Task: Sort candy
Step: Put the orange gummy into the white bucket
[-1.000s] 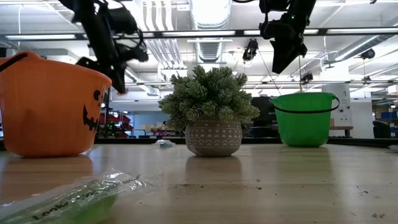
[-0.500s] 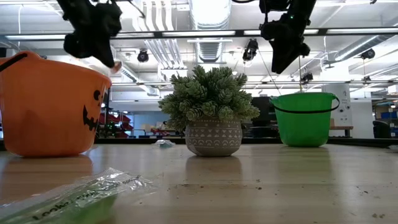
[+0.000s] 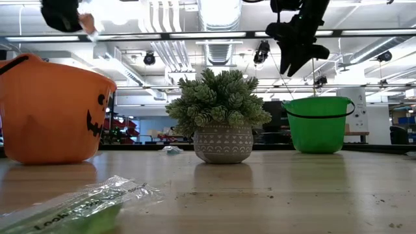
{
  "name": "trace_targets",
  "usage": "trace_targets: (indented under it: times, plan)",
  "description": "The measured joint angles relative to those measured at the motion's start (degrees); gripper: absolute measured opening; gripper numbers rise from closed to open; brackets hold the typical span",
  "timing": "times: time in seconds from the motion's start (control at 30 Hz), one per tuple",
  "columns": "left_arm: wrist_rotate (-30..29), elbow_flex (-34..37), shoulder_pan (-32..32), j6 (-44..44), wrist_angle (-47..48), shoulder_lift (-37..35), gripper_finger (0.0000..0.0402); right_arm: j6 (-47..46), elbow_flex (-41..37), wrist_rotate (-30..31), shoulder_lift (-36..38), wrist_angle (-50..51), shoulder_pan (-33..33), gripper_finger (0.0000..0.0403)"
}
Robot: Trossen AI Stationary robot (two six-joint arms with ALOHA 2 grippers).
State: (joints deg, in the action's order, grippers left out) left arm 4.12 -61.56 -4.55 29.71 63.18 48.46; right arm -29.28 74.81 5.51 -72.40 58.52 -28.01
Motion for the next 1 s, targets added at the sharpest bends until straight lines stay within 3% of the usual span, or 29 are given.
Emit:
trace_targets:
  times: [0.37,0.57,0.73,1.0]
  plan:
    - [-0.02,-2.78,-27.6,11.93,2.29,0.63,0.0,-10.56,0.0,-3.55,0.0,-6.2,0.23,0.0121]
    - [-2.42,-2.67,-41.31,18.79,-3.85,3.93,0.0,-12.33,0.0,-4.14,0.0,-8.64,1.97,0.0121]
    - [-3.6,-2.61,-46.01,20.35,-8.75,8.76,0.0,-14.83,0.0,-4.12,0.0,-9.03,3.31,0.0121]
    - [-0.72,-4.75,-47.31,17.45,-12.2,14.39,0.0,-16.68,0.0,-4.29,0.0,-9.52,6.2,0.0121]
